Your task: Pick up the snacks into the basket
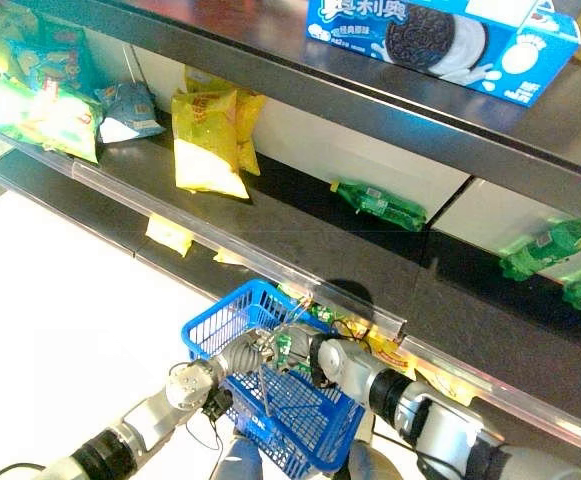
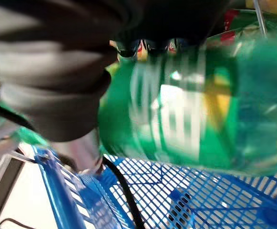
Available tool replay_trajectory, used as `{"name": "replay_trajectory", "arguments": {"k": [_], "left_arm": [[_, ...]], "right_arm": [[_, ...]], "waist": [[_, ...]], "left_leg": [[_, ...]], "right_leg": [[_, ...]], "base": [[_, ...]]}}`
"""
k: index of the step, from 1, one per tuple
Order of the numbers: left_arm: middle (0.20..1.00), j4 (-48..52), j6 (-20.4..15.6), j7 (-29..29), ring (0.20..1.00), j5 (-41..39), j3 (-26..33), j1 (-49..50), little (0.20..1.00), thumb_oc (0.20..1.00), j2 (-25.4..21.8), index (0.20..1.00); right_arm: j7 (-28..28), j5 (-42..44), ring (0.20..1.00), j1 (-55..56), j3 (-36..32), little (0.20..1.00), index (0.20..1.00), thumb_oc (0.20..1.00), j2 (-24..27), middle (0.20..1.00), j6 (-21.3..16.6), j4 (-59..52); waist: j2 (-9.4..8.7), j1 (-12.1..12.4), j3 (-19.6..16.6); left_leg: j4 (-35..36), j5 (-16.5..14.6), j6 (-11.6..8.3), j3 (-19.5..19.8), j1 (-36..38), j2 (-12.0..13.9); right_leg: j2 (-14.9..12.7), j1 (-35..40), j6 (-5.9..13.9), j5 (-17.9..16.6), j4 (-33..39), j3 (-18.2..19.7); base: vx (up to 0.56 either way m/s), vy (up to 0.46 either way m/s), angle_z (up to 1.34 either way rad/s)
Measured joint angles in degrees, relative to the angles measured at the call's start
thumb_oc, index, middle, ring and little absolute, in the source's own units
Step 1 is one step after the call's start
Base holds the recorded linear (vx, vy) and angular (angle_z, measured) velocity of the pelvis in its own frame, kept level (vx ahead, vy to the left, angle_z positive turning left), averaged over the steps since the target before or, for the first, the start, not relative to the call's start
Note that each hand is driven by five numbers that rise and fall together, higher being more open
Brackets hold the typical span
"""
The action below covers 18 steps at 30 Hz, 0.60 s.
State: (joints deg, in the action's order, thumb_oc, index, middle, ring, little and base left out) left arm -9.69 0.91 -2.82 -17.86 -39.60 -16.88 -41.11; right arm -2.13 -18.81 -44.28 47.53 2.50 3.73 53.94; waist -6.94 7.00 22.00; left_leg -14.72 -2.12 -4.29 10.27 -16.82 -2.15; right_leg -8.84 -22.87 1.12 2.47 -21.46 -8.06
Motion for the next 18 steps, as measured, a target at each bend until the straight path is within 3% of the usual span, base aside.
{"name": "replay_trajectory", "arguments": {"k": [7,13,18], "left_arm": [[0.2,-0.2,1.7,1.3,0.2,0.2,0.3,0.4,0.2,0.2,0.3,0.2],[0.2,-0.1,2.1,2.1,0.2,0.3,1.2,0.8,0.2,0.2,-0.1,0.2],[0.2,-0.1,2.1,2.7,0.2,0.5,5.5,3.4,0.2,0.2,0.7,0.2]], "right_arm": [[2.1,-0.5,1.0,1.3,-0.9,1.0,1.0,1.0,5.5,1.0,-0.5,-6.5],[3.5,-0.7,1.0,1.4,-3.6,1.0,1.0,1.0,7.1,1.0,-1.3,-12.3],[3.9,0.5,1.0,4.7,-7.3,1.0,1.0,1.0,8.5,1.0,-2.8,-19.0]], "waist": [[-0.01,-0.7,0.0],[-0.02,-1.4,0.0],[-0.11,-1.4,-0.1]], "left_leg": [[-0.1,0.2,0.02,-0.2,-1.1,0.0],[-0.2,0.2,0.03,-0.5,-0.7,0.1],[0.0,0.1,0.09,-0.6,0.8,0.1]], "right_leg": [[-0.1,-1.0,-0.01,0.0,-0.2,0.0],[0.0,-0.7,-0.02,0.0,-0.4,0.1],[0.0,0.7,0.11,0.1,-0.1,0.1]], "base": [[0.0,0.003,0.01],[0.0,0.001,-0.01],[0.0,-0.009,0.0]]}}
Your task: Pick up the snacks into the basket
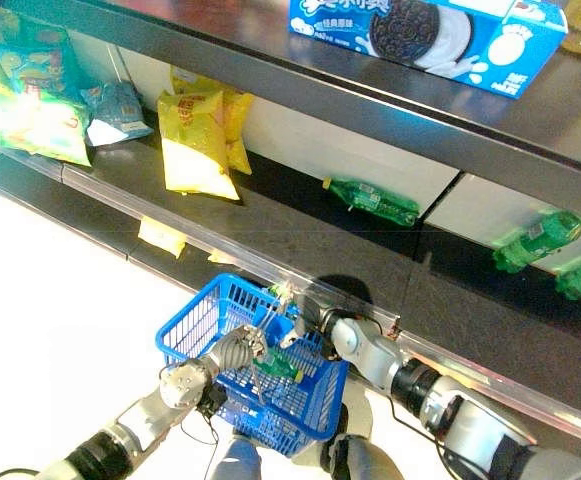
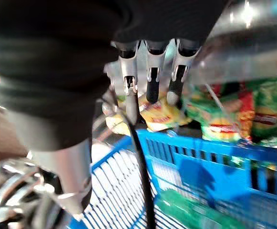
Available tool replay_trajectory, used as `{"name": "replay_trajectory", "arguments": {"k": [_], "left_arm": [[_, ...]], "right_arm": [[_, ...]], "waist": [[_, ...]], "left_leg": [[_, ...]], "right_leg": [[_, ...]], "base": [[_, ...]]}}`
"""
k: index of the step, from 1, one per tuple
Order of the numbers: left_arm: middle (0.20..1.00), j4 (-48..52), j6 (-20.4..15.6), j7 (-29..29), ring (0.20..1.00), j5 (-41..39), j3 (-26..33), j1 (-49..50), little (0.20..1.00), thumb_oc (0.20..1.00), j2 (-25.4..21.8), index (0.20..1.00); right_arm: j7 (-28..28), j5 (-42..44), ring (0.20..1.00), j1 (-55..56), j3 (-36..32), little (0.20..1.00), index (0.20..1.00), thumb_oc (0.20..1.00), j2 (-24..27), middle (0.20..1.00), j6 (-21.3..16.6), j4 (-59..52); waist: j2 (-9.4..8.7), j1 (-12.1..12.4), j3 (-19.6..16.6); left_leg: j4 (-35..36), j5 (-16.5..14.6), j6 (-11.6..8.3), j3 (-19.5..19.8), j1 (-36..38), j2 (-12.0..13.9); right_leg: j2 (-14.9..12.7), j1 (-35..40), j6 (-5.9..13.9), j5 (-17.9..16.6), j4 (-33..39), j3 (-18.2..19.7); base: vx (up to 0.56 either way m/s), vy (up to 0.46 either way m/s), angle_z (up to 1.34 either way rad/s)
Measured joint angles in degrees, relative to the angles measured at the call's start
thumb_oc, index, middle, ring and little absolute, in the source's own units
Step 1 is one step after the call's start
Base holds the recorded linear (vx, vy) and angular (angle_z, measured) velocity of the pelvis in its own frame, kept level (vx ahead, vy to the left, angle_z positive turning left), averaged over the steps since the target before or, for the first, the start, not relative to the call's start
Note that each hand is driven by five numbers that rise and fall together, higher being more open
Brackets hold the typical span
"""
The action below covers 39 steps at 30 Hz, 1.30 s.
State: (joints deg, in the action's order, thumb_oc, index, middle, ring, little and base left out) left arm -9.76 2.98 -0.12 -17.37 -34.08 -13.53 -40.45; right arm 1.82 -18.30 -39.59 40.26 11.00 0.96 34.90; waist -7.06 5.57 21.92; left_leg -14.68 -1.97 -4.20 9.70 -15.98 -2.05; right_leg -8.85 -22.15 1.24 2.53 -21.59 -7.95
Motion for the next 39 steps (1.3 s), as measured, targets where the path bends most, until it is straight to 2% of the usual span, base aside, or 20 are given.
{"name": "replay_trajectory", "arguments": {"k": [5,8,11,13,15,16,17,18,19,20,26,27,29,30,31,32,33,35,37,39], "left_arm": [[0.2,0.5,-1.1,0.7,0.2,2.0,4.7,3.8,0.2,0.2,1.8,0.2],[0.2,0.9,-4.2,0.8,0.2,6.7,9.1,7.8,0.2,0.2,2.8,0.2],[0.2,0.2,-5.9,1.5,0.2,8.5,13.9,12.1,0.2,0.2,2.4,0.2],[0.2,-2.8,-7.2,1.7,0.2,8.7,18.0,14.2,0.2,0.2,6.0,0.2],[0.2,-6.9,-8.3,2.2,0.2,8.7,20.4,15.6,0.2,0.2,9.7,0.2],[0.2,-7.7,-8.7,2.5,0.2,8.6,21.7,17.0,0.2,0.2,11.6,0.2],[0.2,-9.0,-8.8,2.6,0.2,8.2,21.8,17.6,0.2,0.2,12.7,0.2],[0.2,-9.7,-8.7,2.6,0.2,7.9,21.8,17.7,0.2,0.2,13.3,0.2],[0.2,-10.9,-8.7,3.1,0.2,7.8,21.8,17.7,0.2,0.2,13.9,0.2],[0.2,-11.6,-8.7,3.3,0.2,7.8,21.8,17.2,0.2,0.2,14.2,0.2],[0.2,-12.3,-8.7,5.1,0.2,8.8,24.1,18.7,0.2,0.2,13.3,0.2],[0.2,-11.9,-8.7,5.1,0.2,8.9,24.9,19.9,0.2,0.2,12.0,0.2],[0.2,-14.2,-8.7,5.2,0.2,9.9,25.6,20.5,0.2,0.2,12.8,0.2],[0.2,-14.5,-8.7,5.3,0.2,10.1,26.1,21.2,0.2,0.2,12.7,0.2],[0.2,-14.4,-8.7,5.4,0.2,10.1,26.9,21.0,0.2,0.2,12.4,0.2],[0.2,-14.5,-8.7,5.5,0.2,10.2,27.1,20.7,0.2,0.2,12.4,0.2],[0.2,-14.5,-8.6,5.6,0.2,10.4,27.2,20.5,0.2,0.2,11.4,0.2],[0.2,-14.9,-8.6,5.8,0.2,10.5,27.0,20.1,0.2,0.2,10.8,0.2],[0.2,-16.0,-8.5,5.7,0.2,10.6,26.5,19.4,0.2,0.2,11.6,0.2],[0.2,-19.6,-8.3,5.6,0.2,10.6,26.2,15.9,0.2,0.2,13.8,0.2]], "right_arm": [[0.2,4.6,1.0,9.1,-5.1,1.0,1.0,1.0,4.3,1.0,-3.4,-8.0],[0.0,10.7,1.0,24.1,-14.0,1.0,1.0,1.0,10.5,1.0,-6.6,-12.3],[0.0,13.6,1.0,31.4,-17.1,1.0,1.0,1.0,12.2,1.0,-7.4,-8.3],[0.0,14.9,1.0,35.7,-20.5,1.0,1.0,1.0,12.5,1.0,-8.0,-6.1],[-0.2,16.3,1.0,41.1,-25.3,1.0,1.0,1.0,13.4,1.0,-8.6,-4.7],[-0.5,16.8,1.0,42.6,-25.7,1.0,1.0,1.0,14.4,1.0,-8.4,-4.8],[-0.7,16.8,1.0,42.7,-25.7,1.0,1.0,1.0,14.9,1.0,-8.5,-5.0],[-0.7,16.7,1.0,42.6,-25.7,1.0,1.0,1.0,15.1,1.0,-8.5,-5.4],[-0.7,16.7,1.0,41.7,-25.9,1.0,1.0,1.0,15.0,1.0,-8.6,-5.4],[-0.7,16.7,1.0,41.6,-25.9,1.0,1.0,1.0,14.9,1.0,-8.6,-5.4],[-0.2,16.8,1.0,39.7,-29.2,1.0,1.0,1.0,14.0,1.0,-8.5,-4.6],[0.1,16.8,1.0,39.8,-29.6,1.0,1.0,1.0,13.4,1.0,-8.5,-4.3],[0.7,16.7,1.0,40.7,-30.3,1.0,1.0,1.0,13.6,1.0,-8.2,-3.9],[1.0,16.7,1.0,40.9,-30.4,1.0,1.0,1.0,13.6,1.0,-8.2,-5.0],[1.1,16.8,1.0,41.2,-30.6,1.0,1.0,1.0,13.1,1.0,-8.3,-4.9],[1.1,16.9,1.0,41.9,-30.7,1.0,1.0,1.0,12.8,1.0,-8.5,-4.5],[1.1,17.4,1.0,41.1,-30.9,1.0,1.0,1.0,11.7,1.0,-8.4,-3.1],[1.1,17.8,1.0,41.9,-31.0,1.0,1.0,1.0,12.0,1.0,-8.5,-2.9],[1.2,18.4,1.0,42.2,-31.9,1.0,1.0,1.0,12.3,1.0,-8.6,-2.8],[1.3,20.3,1.0,44.5,-32.2,1.0,1.0,1.0,12.3,1.0,-8.5,-2.7]], "waist": [[-0.05,-0.1,0.0],[0.66,0.0,-0.4],[1.25,1.1,-0.7],[3.06,1.0,-2.0],[5.62,-0.4,-2.8],[6.77,-1.5,-3.8],[7.74,-1.7,-4.4],[8.46,-1.7,-4.8],[9.34,-1.9,-5.2],[9.34,-1.8,-5.2],[7.17,-1.1,-6.1],[5.69,-0.6,-7.3],[6.09,-2.3,-8.5],[6.43,-3.5,-9.6],[6.43,-3.9,-9.6],[6.48,-4.6,-9.6],[7.05,-5.3,-9.6],[6.51,-6.3,-9.2],[7.7,-7.4,-8.4],[8.44,-11.2,-7.8]], "left_leg": [[0.2,-0.1,0.1,1.3,0.0,0.0],[2.0,0.8,-0.54,6.4,-0.6,0.2],[3.5,1.5,-1.0,8.9,-1.1,0.7],[4.2,1.9,-1.18,11.4,-2.1,0.5],[7.5,2.0,1.78,6.5,-3.4,2.3],[8.0,1.7,2.43,0.7,-3.2,4.8],[7.8,2.6,2.37,-8.4,-2.5,7.3],[8.1,4.1,2.79,-8.6,-1.7,8.1],[8.2,6.6,-0.96,-11.5,-1.5,8.5],[7.9,6.8,-1.23,-11.7,-1.6,8.5],[4.0,2.9,2.92,-12.7,0.1,2.8],[2.6,0.7,4.72,-13.2,0.2,-0.2],[0.0,-1.7,7.62,-12.4,0.7,-3.0],[0.9,-1.5,9.0,-11.4,0.7,-3.9],[2.0,-0.8,9.71,-9.8,1.1,-4.1],[2.4,-0.1,10.21,-7.8,1.3,-4.3],[5.1,2.2,9.73,-4.9,2.1,-3.8],[7.1,2.8,10.92,-1.3,3.6,-5.6],[7.7,2.9,10.4,2.9,4.9,-6.1],[8.8,1.9,8.96,8.1,6.4,-7.3]], "right_leg": [[0.0,0.4,0.04,0.5,-0.2,-0.7],[-0.6,2.3,-0.29,2.5,-0.3,-5.5],[-0.9,3.2,-0.41,5.0,-1.3,-9.0],[-1.6,3.6,-0.28,6.4,-1.5,-12.0],[-3.2,5.5,-0.26,7.5,-1.6,-14.9],[-4.0,6.3,0.04,7.7,-0.7,-16.8],[-4.0,7.1,0.52,7.4,-0.1,-18.0],[-4.3,7.2,0.79,7.2,-0.1,-18.2],[-4.8,8.0,1.26,7.0,0.3,-19.4],[-5.1,8.3,1.63,6.8,0.6,-19.9],[-10.3,14.5,6.17,5.6,3.5,-21.3],[-12.4,16.2,7.68,5.4,3.4,-21.4],[-15.5,14.2,6.27,4.3,-5.1,-17.3],[-15.4,10.8,3.91,2.0,-9.4,-11.1],[-12.0,7.9,4.34,3.0,-13.9,-4.3],[-8.6,6.6,4.49,4.3,-15.7,-0.5],[-1.3,5.3,4.94,6.4,-18.0,4.7],[2.8,1.8,3.74,8.3,-17.4,4.3],[8.6,-1.7,3.19,8.7,-9.0,2.7],[11.8,-4.5,4.35,5.0,7.1,6.5]], "base": [[0.01,-0.088,0.11],[0.0,-0.153,0.85],[0.06,-0.092,0.94],[0.11,0.009,1.02],[0.02,0.219,1.59],[0.01,0.182,1.12],[0.04,0.157,0.85],[0.04,0.157,0.49],[0.11,0.166,0.38],[0.12,0.133,0.49],[0.29,0.371,0.38],[0.27,0.516,0.51],[0.24,0.43,0.71],[0.3,0.275,0.58],[0.21,0.158,0.45],[0.3,0.173,0.6],[0.29,0.098,0.64],[0.35,0.055,0.49],[0.5,-0.054,0.52],[0.56,-0.101,1.48]]}}
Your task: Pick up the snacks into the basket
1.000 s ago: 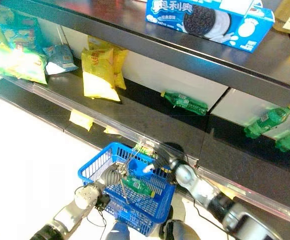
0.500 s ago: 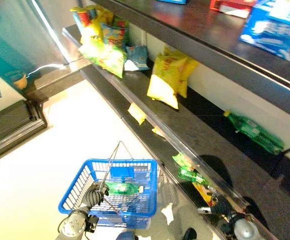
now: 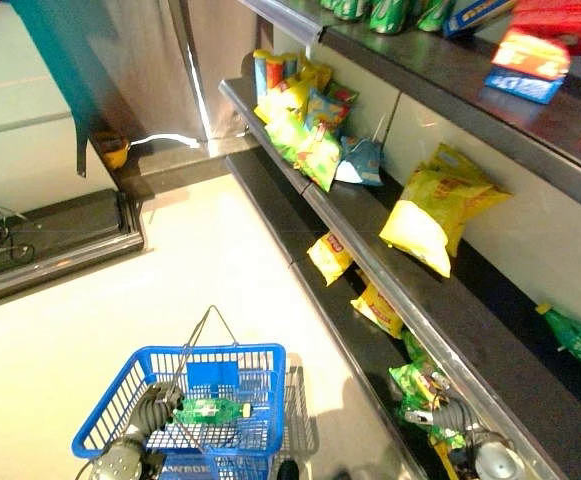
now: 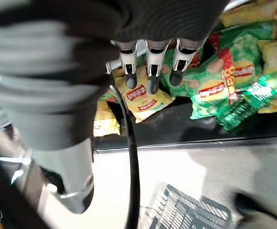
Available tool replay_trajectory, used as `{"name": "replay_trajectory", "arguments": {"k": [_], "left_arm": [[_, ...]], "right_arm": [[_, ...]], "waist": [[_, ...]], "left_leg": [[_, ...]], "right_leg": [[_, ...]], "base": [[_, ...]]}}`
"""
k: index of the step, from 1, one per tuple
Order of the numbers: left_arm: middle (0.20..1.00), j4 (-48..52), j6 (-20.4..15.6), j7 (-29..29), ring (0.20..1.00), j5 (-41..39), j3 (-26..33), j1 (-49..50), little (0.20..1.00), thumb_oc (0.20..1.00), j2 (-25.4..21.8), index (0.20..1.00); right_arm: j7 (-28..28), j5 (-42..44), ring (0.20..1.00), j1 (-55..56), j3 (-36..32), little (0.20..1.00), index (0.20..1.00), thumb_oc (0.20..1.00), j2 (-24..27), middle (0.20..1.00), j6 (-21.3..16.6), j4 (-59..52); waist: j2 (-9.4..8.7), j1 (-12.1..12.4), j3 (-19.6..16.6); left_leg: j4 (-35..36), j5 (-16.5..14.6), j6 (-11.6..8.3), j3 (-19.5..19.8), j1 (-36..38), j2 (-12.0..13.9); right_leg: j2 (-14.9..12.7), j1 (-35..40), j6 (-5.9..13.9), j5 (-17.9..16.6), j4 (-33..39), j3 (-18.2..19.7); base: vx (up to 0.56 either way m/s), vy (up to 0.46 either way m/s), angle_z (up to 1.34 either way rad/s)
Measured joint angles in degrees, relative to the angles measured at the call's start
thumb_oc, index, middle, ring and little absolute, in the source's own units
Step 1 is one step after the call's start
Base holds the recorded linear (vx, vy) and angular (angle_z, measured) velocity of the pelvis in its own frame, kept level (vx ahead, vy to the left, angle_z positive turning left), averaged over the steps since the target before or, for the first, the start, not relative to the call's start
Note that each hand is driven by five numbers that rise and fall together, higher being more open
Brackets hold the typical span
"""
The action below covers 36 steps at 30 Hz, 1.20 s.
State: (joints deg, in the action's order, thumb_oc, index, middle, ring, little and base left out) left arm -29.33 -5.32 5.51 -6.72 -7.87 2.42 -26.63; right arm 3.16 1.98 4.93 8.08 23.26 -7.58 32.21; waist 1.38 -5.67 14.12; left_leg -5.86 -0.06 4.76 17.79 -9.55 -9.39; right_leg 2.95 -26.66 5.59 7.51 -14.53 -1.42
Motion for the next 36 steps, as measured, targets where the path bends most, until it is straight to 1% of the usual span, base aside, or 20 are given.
{"name": "replay_trajectory", "arguments": {"k": [1,3,5,8,9,10,13,14,16,18,21,23,24,25,26,27,28,31,35,36], "left_arm": [[0.2,-1.2,0.2,-0.1,0.2,0.4,-0.2,-1.9,0.2,0.2,1.5,0.2],[0.2,-1.1,0.2,-0.3,0.2,0.4,0.0,-1.5,0.2,0.2,1.3,0.2],[0.2,-1.0,0.3,-0.6,0.2,0.4,0.0,1.4,0.2,0.2,1.9,0.2],[0.2,0.3,0.5,-1.0,0.2,0.4,-0.3,6.1,0.2,0.2,2.9,0.2],[0.2,0.2,0.8,-1.0,0.2,0.4,-0.6,6.5,0.2,0.2,3.2,0.2],[0.2,-0.2,1.2,-1.0,0.2,0.4,-1.2,6.8,0.2,0.2,3.8,0.2],[0.2,0.5,1.3,-0.9,0.2,0.2,-2.2,6.5,0.2,0.2,4.9,0.2],[0.2,0.9,1.3,-0.8,0.2,0.1,-2.1,6.3,0.2,0.2,5.1,0.2],[0.2,2.3,0.9,-0.8,0.2,-0.3,-2.5,4.7,0.2,0.2,5.2,0.2],[0.2,4.3,0.9,-0.5,0.2,-0.3,-2.4,4.7,0.2,0.2,5.1,0.2],[0.2,7.2,0.9,-0.4,0.2,-0.3,-2.0,5.2,0.2,0.2,3.7,0.2],[0.2,9.0,0.5,-0.2,0.2,-0.3,-1.7,6.7,0.2,0.2,2.1,0.2],[0.2,9.0,0.5,0.1,0.2,-0.3,-1.7,6.6,0.2,0.2,1.9,0.2],[0.2,8.8,0.5,0.6,0.2,-0.3,-1.8,6.4,0.2,0.2,1.8,0.2],[0.2,8.8,0.6,0.7,0.2,-0.3,-1.8,6.3,0.2,0.2,1.8,0.2],[0.2,7.6,1.0,0.6,0.2,-0.2,-2.0,6.6,0.2,0.2,1.6,0.2],[0.2,6.1,1.2,0.6,0.2,-0.1,-2.1,6.6,0.2,0.2,1.2,0.2],[0.2,4.9,1.7,0.6,0.2,0.0,-2.4,6.6,0.2,0.2,1.3,0.2],[0.2,3.3,2.3,0.2,0.2,0.9,-2.7,6.1,0.2,0.2,1.8,0.2],[0.2,3.0,2.2,0.4,0.2,0.9,-2.0,6.2,0.2,0.2,2.3,0.2]], "right_arm": [[0.0,0.5,1.0,1.8,-0.4,1.0,1.0,1.0,0.0,1.0,0.0,-0.2],[0.0,1.0,1.0,3.6,-0.8,1.0,1.0,1.0,-1.7,1.0,0.3,1.4],[0.2,1.0,1.0,4.0,-2.5,1.0,1.0,1.0,-2.4,1.0,0.6,2.3],[0.2,0.9,1.0,6.3,-4.8,1.0,1.0,1.0,-1.7,1.0,0.6,2.7],[-0.9,0.9,1.0,6.5,-3.6,1.0,1.0,1.0,-1.5,1.0,0.5,3.0],[-1.5,0.9,1.0,5.8,-1.7,1.0,1.0,1.0,-2.6,1.0,0.7,4.1],[-2.2,1.0,1.0,3.3,-0.1,1.0,1.0,1.0,-3.2,1.0,0.5,2.9],[-2.2,1.0,1.0,3.1,-0.1,1.0,1.0,1.0,-3.6,1.0,0.1,2.4],[-1.7,1.1,1.0,2.2,-0.5,1.0,1.0,1.0,-3.6,1.0,-0.6,-0.6],[-0.1,1.7,1.0,1.1,-2.0,1.0,1.0,1.0,-3.5,1.0,-0.7,-3.0],[2.2,2.2,1.0,-0.1,-5.8,1.0,1.0,1.0,-2.9,1.0,-0.8,-5.9],[3.7,2.5,1.0,-2.6,-7.2,1.0,1.0,1.0,-2.3,1.0,-0.9,-6.3],[3.9,2.8,1.0,-3.3,-7.6,1.0,1.0,1.0,-2.3,1.0,-0.9,-6.3],[4.3,2.7,1.0,-5.2,-7.3,1.0,1.0,1.0,-1.6,1.0,-0.9,-6.2],[4.3,2.7,1.0,-6.0,-7.3,1.0,1.0,1.0,-1.1,1.0,-0.9,-6.4],[4.3,2.7,1.0,-6.5,-7.6,1.0,1.0,1.0,-0.7,1.0,-1.1,-7.4],[4.3,2.7,1.0,-5.4,-7.6,1.0,1.0,1.0,-1.1,1.0,-1.1,-8.0],[4.9,2.1,1.0,-1.8,-10.5,1.0,1.0,1.0,-2.0,1.0,-1.7,-9.3],[4.8,1.9,1.0,2.1,-11.0,1.0,1.0,1.0,-2.2,1.0,-0.9,-8.6],[4.9,1.9,1.0,3.2,-11.4,1.0,1.0,1.0,-1.9,1.0,-0.8,-8.5]], "waist": [[0.49,-1.5,0.3],[-1.67,-2.8,0.7],[-2.19,-3.2,0.4],[-1.93,-3.9,-2.3],[-1.33,-3.4,-2.7],[-0.08,-3.2,-3.2],[0.64,-2.6,-3.7],[0.21,-2.6,-3.7],[-1.21,-2.2,-3.7],[-3.83,-0.9,-4.0],[-8.21,0.9,-4.0],[-9.43,2.7,-4.1],[-9.45,3.3,-3.8],[-8.07,3.8,-3.0],[-6.96,3.7,-2.4],[-4.44,3.6,-1.9],[-5.18,3.6,-2.5],[-7.85,1.7,-4.8],[-5.52,-1.1,-3.8],[-5.36,-0.8,-5.0]], "left_leg": [[-0.8,-0.8,0.66,1.5,0.1,-0.5],[0.4,-1.1,2.1,2.0,3.0,-2.8],[-2.1,-4.4,3.11,4.4,5.4,-4.4],[-2.3,-9.7,2.88,6.3,10.1,-3.2],[-2.8,-11.4,0.46,5.9,11.9,-2.0],[-8.1,-14.2,-5.09,5.5,11.4,-1.0],[-30.5,-13.0,-15.48,-0.3,5.4,-0.5],[-35.4,-12.0,-16.44,-2.4,2.5,-0.6],[-43.4,-8.3,-15.81,-9.6,-2.3,-0.1],[-41.9,-8.4,-14.93,-12.9,-4.4,-0.4],[-28.4,-8.6,-8.38,-15.1,-5.9,0.7],[-9.3,-6.2,-3.94,-10.7,-4.3,1.9],[-2.1,-3.9,-3.43,-7.7,-2.8,2.6],[9.0,2.3,-3.4,-0.1,-0.2,5.2],[10.9,5.5,-3.99,0.6,0.4,7.4],[7.3,9.6,-7.9,-1.9,1.8,11.8],[7.4,9.2,-8.71,-3.9,2.6,11.7],[9.1,8.2,-6.73,-8.9,4.2,9.2],[10.6,7.0,-5.01,-9.8,8.1,10.2],[10.7,6.3,-5.48,-10.8,7.9,9.5]], "right_leg": [[-0.3,1.2,1.47,-2.7,9.2,2.5],[-3.1,-0.5,1.31,-7.4,13.6,2.6],[-4.9,0.3,0.68,-9.6,13.7,-0.1],[-4.9,3.7,-1.4,-11.9,7.4,-2.1],[-4.1,5.1,-5.54,-15.2,6.3,-2.5],[-3.0,6.7,-9.7,-13.1,4.5,-3.7],[-1.1,13.6,-11.12,-8.2,4.9,-4.2],[-1.0,14.9,-11.45,-6.9,5.0,-3.3],[-0.1,18.9,-11.93,-4.8,5.8,0.3],[-0.1,22.4,-12.38,-4.3,7.6,5.4],[-0.1,27.6,-12.66,-4.4,10.8,13.6],[0.8,29.2,-11.8,-4.1,11.5,19.3],[1.6,29.3,-11.22,-3.8,10.8,19.2],[4.3,29.4,-8.48,-2.7,8.2,19.1],[6.1,29.4,-7.24,-1.9,6.4,18.7],[9.2,30.1,-4.26,0.5,2.5,16.3],[8.5,30.0,-3.23,1.4,1.0,15.2],[3.2,29.3,-0.9,4.1,2.3,10.1],[2.3,24.9,0.42,5.8,-7.0,9.7],[-1.4,22.4,1.05,4.6,-1.3,11.1]], "base": [[0.33,-0.078,1.58],[0.57,-0.178,1.25],[0.52,-0.186,0.82],[0.38,-0.132,0.82],[0.52,-0.17,0.77],[0.49,-0.175,0.73],[0.38,-0.247,0.57],[0.36,-0.304,0.71],[0.36,-0.236,0.51],[0.35,-0.134,0.04],[0.37,0.017,-0.25],[0.27,0.075,-0.9],[0.17,0.094,-1.13],[0.13,0.135,-0.94],[0.12,0.185,-1.25],[0.14,0.246,-0.94],[0.17,0.32,-1.1],[0.1,0.216,-0.81],[0.03,0.218,-0.79],[-0.01,0.113,-0.92]]}}
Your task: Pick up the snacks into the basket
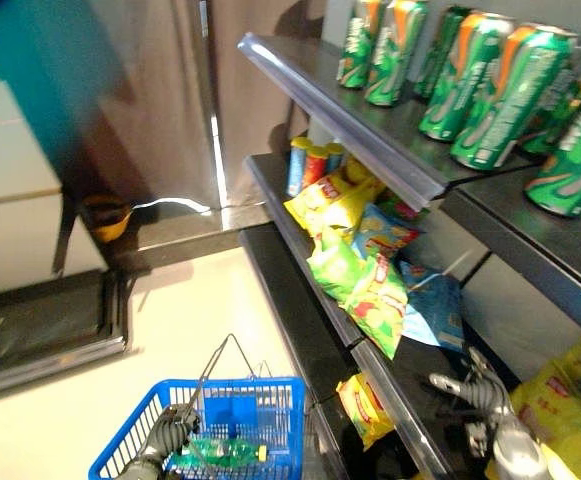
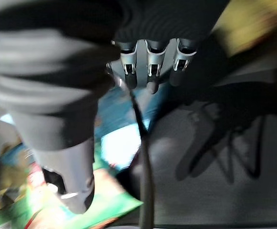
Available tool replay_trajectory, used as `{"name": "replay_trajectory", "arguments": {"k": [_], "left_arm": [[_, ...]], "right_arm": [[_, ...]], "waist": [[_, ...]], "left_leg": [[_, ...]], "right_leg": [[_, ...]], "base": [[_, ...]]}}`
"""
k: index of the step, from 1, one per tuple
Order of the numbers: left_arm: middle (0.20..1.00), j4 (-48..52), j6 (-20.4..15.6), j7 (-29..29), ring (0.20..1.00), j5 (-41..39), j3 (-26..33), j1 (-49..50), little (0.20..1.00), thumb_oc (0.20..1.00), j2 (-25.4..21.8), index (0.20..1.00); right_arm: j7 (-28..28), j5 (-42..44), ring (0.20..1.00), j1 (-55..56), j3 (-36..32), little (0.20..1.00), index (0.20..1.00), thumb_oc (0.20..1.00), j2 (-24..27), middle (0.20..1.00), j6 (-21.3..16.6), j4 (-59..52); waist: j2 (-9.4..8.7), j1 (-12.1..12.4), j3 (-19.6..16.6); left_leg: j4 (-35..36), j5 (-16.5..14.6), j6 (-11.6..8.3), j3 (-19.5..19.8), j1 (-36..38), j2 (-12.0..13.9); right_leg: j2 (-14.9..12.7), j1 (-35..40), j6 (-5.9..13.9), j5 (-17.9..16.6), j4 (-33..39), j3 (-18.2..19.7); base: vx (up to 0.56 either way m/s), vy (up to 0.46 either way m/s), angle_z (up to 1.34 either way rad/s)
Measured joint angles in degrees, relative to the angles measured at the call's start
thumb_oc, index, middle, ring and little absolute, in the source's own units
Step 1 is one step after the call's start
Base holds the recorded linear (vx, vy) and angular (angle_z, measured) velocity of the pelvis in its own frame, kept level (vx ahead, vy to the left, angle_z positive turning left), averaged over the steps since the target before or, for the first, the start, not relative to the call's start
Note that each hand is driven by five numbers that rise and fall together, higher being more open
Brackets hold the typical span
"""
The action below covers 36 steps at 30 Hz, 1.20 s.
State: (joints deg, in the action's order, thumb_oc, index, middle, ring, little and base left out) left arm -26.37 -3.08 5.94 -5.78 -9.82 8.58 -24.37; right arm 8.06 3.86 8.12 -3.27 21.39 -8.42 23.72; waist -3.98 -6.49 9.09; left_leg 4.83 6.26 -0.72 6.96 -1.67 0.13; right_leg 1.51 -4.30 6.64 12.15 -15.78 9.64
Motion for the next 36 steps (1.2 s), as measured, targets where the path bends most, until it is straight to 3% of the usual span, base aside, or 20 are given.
{"name": "replay_trajectory", "arguments": {"k": [1,2,4,6,7,8,9,10,12,15,18,29,36], "left_arm": [[0.2,0.0,0.0,0.0,0.2,0.0,0.1,-0.2,0.2,0.2,-0.5,0.2],[0.2,-0.8,0.0,0.0,0.2,0.3,0.1,-0.8,0.2,0.2,-0.5,0.2],[0.2,-0.8,0.0,0.3,0.2,0.4,0.2,-0.7,0.2,0.2,-0.5,0.2],[0.2,-0.8,-0.1,0.9,0.2,0.5,1.2,-0.4,0.2,0.2,-0.4,0.2],[0.2,-0.6,-0.1,1.2,0.2,0.5,1.9,-0.1,0.2,0.2,-0.4,0.2],[0.2,-0.5,-0.2,1.7,0.2,0.5,3.5,0.1,0.2,0.2,-0.4,0.2],[0.2,-0.6,-0.2,2.2,0.2,0.4,4.5,0.1,0.2,0.2,-0.4,0.2],[0.2,-0.6,-0.2,2.3,0.2,0.4,4.6,0.1,0.2,0.2,-0.5,0.2],[0.2,-0.6,-0.2,2.4,0.2,0.5,4.6,0.7,0.2,0.2,0.0,0.2],[0.2,-0.6,-0.3,2.4,0.2,0.5,4.7,0.9,0.2,0.2,1.7,0.2],[0.2,-0.6,-0.3,2.4,0.2,0.5,4.6,0.7,0.2,0.2,3.4,0.2],[0.2,-0.6,-0.3,0.8,0.2,0.6,3.5,1.0,0.2,0.2,3.6,0.2],[0.2,-0.6,-0.3,0.8,0.2,0.7,3.6,1.5,0.2,0.2,3.5,0.2]], "right_arm": [[0.0,0.0,1.0,0.1,-0.4,1.0,1.0,1.0,-0.3,1.0,0.0,0.0],[0.0,0.0,1.0,0.2,-0.6,1.0,1.0,1.0,-0.4,1.0,0.2,0.1],[0.0,0.0,1.0,0.5,-0.6,1.0,1.0,1.0,-0.4,1.0,0.1,-0.1],[0.1,-0.2,1.0,-0.7,-0.6,1.0,1.0,1.0,-0.5,1.0,0.1,-0.2],[0.1,-0.4,1.0,-2.1,-0.5,1.0,1.0,1.0,-0.5,1.0,0.1,-0.2],[0.1,-0.6,1.0,-2.9,-0.5,1.0,1.0,1.0,-0.6,1.0,0.0,-0.2],[0.2,-1.0,1.0,-2.8,-0.6,1.0,1.0,1.0,-0.6,1.0,0.0,-0.7],[0.4,-1.0,1.0,-2.2,-0.6,1.0,1.0,1.0,-0.6,1.0,0.0,-0.7],[0.6,-1.8,1.0,-1.0,-0.6,1.0,1.0,1.0,-0.3,1.0,0.2,-0.2],[0.5,-2.8,1.0,-0.8,-0.6,1.0,1.0,1.0,0.4,1.0,0.4,-0.4],[-0.2,-3.2,1.0,0.2,-0.5,1.0,1.0,1.0,1.6,1.0,0.9,-2.9],[-4.5,-2.8,1.0,4.3,-4.2,1.0,1.0,1.0,4.2,1.0,-1.0,-23.6],[-5.3,-2.8,1.0,7.0,-5.5,1.0,1.0,1.0,4.2,1.0,-2.4,-24.4]], "waist": [[-0.62,-0.6,-0.1],[-0.33,-1.8,0.1],[0.1,-2.6,0.3],[0.14,-1.3,0.2],[0.59,0.0,0.4],[0.88,0.8,0.7],[0.6,0.8,0.5],[0.71,0.6,0.6],[1.41,0.3,0.8],[3.35,-0.4,1.1],[3.98,-0.7,1.2],[2.29,-2.4,0.2],[1.38,-2.9,-0.4]], "left_leg": [[0.0,-0.1,0.2,-1.0,-0.2,-1.1],[0.0,-0.3,0.37,-2.1,-0.1,-1.2],[0.0,-0.6,0.45,-4.9,0.7,-0.9],[-0.3,-1.7,0.58,-10.4,1.1,0.0],[0.2,-1.9,0.82,-13.6,1.1,0.7],[0.2,-2.3,0.76,-16.2,0.9,1.1],[0.2,-2.5,0.33,-16.2,1.0,1.2],[0.2,-2.6,0.17,-16.4,1.3,1.1],[0.2,-3.2,-0.61,-17.8,2.3,1.8],[0.2,-2.8,-1.41,-18.3,2.3,2.5],[0.2,-3.1,-1.76,-18.6,2.8,2.8],[0.2,-4.1,-2.25,-19.6,5.2,3.3],[0.2,-4.1,-2.23,-21.3,5.2,3.0]], "right_leg": [[-2.2,-0.6,1.13,-3.6,3.6,0.2],[-3.0,-0.2,-0.91,-4.9,5.5,0.5],[-2.7,-0.3,-1.03,-6.4,6.9,2.5],[-2.2,-2.4,-1.42,-8.2,7.3,3.2],[-3.3,-3.9,-1.69,-8.3,8.0,0.0],[-6.0,-5.2,-1.08,-9.0,8.8,-6.2],[-8.1,-4.3,0.28,-11.5,10.9,-10.3],[-8.7,-3.9,0.4,-12.8,11.6,-11.5],[-8.6,-3.9,-0.97,-13.8,11.6,-13.1],[-7.5,-3.7,-2.28,-14.6,12.2,-12.6],[-7.1,-2.7,-2.62,-14.9,13.4,-12.4],[-6.0,-0.2,-2.26,-14.6,14.6,-11.0],[-5.6,-1.5,-2.23,-14.6,13.8,-7.8]], "base": [[-0.01,0.16,-0.9],[-0.03,0.17,-0.43],[-0.09,0.129,-0.65],[-0.13,0.09,-1.24],[-0.06,0.074,-1.69],[-0.02,0.065,-1.26],[0.0,0.032,-0.88],[0.02,0.019,-0.33],[0.06,-0.009,-0.28],[0.07,-0.05,-0.16],[0.09,-0.045,-0.07],[0.05,0.002,-0.05],[-0.01,0.022,-0.12]]}}
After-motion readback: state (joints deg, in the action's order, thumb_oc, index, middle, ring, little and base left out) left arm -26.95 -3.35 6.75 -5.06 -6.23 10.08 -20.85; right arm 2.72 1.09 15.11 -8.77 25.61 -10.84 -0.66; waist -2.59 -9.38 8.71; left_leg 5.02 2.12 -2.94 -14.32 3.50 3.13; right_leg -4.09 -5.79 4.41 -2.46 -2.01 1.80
